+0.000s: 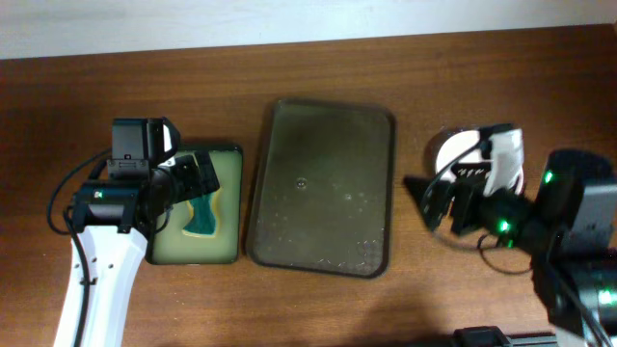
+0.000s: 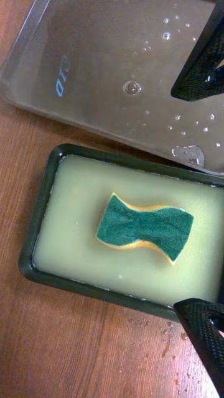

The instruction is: Clean dirty plates on tray and stack at the side

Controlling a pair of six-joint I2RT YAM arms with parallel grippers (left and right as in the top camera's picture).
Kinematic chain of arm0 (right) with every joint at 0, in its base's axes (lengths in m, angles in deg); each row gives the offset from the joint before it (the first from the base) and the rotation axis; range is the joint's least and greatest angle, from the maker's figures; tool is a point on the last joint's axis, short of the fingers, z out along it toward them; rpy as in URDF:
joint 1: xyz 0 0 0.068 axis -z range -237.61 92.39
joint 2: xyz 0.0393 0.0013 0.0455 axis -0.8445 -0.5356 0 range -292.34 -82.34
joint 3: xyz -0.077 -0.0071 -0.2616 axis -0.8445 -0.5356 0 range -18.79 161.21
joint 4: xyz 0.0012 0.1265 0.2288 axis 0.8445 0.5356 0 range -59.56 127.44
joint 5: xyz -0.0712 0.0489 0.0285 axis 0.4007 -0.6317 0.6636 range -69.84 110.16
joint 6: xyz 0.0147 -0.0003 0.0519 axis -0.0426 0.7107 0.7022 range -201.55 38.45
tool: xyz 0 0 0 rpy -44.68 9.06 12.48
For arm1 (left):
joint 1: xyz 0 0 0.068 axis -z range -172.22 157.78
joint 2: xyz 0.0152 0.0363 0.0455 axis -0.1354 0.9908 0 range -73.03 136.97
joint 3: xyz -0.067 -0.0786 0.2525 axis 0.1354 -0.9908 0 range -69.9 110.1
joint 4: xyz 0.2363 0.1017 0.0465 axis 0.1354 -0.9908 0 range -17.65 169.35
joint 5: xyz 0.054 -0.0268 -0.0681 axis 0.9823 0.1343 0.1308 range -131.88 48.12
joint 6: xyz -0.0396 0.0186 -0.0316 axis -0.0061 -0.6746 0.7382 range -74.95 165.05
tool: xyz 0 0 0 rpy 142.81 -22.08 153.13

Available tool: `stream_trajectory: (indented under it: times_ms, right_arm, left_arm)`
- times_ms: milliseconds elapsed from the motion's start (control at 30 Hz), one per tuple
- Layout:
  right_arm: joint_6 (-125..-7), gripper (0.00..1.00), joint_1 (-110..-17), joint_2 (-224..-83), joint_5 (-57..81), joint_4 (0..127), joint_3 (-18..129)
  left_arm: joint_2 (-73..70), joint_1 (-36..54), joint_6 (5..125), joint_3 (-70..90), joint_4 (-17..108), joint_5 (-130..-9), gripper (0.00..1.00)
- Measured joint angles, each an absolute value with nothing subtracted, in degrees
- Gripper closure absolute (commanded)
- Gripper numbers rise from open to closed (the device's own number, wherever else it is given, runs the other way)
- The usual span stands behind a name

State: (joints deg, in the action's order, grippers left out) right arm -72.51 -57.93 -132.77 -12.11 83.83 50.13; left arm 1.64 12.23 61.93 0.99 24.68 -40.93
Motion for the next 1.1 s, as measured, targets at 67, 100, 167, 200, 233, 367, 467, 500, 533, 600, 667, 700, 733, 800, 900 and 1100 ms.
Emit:
stream_trajectory:
  times_ms: [67,100,167,200,233,367,467,500,533,600,667,700,733,800,900,1100]
  right_arm:
    - [-72.8,0.02,-64.1,-128.9,-12.3,84.5,50.1]
    - [-72.8,0.02,-64.6,-128.1,-12.2,84.5,50.1]
    - [-75.7,0.02,-64.9,-127.6,-5.7,84.2,50.0]
    - [-77.7,0.02,-65.1,-127.5,-3.1,83.4,49.9]
    - [-82.4,0.02,-65.3,-125.9,-0.2,79.0,47.6]
    - [-95.1,0.02,-65.3,-108.9,3.1,68.6,28.5]
    - [-97.2,0.02,-65.4,-94.8,3.7,63.3,10.9]
    - [-97.6,0.02,-65.4,-88.4,3.8,59.7,2.8]
    - [-96.7,0.02,-65.4,-86.0,4.1,55.6,-0.4]
    - [-91.1,0.02,-65.4,-83.2,6.7,49.2,-8.5]
    - [-88.7,0.02,-65.4,-83.2,7.9,33.3,-15.8]
    - [-88.0,0.02,-65.4,-83.1,8.3,31.5,-17.5]
    - [-87.7,0.02,-65.4,-83.1,8.3,31.6,-18.1]
    - [-87.5,0.02,-65.4,-83.1,8.5,33.7,-18.1]
    - [-87.3,0.02,-65.4,-83.1,8.6,33.6,-18.1]
    - [-87.3,0.02,-65.4,-83.1,8.6,33.6,-18.1]
  left_arm:
    - [1.6,12.3,61.9,1.0,24.6,-41.0,0.01]
    - [1.6,12.3,61.9,1.0,24.6,-41.0,0.0]
    - [1.6,12.3,61.9,1.0,24.6,-41.0,0.01]
    - [1.6,12.3,61.9,1.0,24.5,-41.0,0.01]
    - [1.6,12.3,61.9,1.0,24.5,-41.0,0.01]
    - [1.6,12.3,61.9,1.0,24.6,-41.0,0.01]
    - [1.5,12.3,61.9,1.1,24.4,-41.0,0.01]
    - [1.5,12.3,61.9,1.1,24.6,-41.0,0.01]
    - [1.5,12.3,61.9,1.1,24.6,-41.0,0.01]
    - [1.5,12.3,61.9,1.1,24.6,-41.0,0.01]
    - [1.5,12.3,61.9,1.1,24.5,-41.0,0.0]
    - [1.5,12.3,61.9,1.1,24.6,-41.0,0.01]
    - [1.5,12.3,61.9,1.1,24.6,-41.0,0.01]
    - [1.5,12.3,61.9,1.1,24.6,-41.0,0.01]
    - [1.5,12.3,61.9,1.1,24.6,-41.0,0.01]
    - [1.5,12.3,61.9,1.1,24.6,-41.0,0.01]
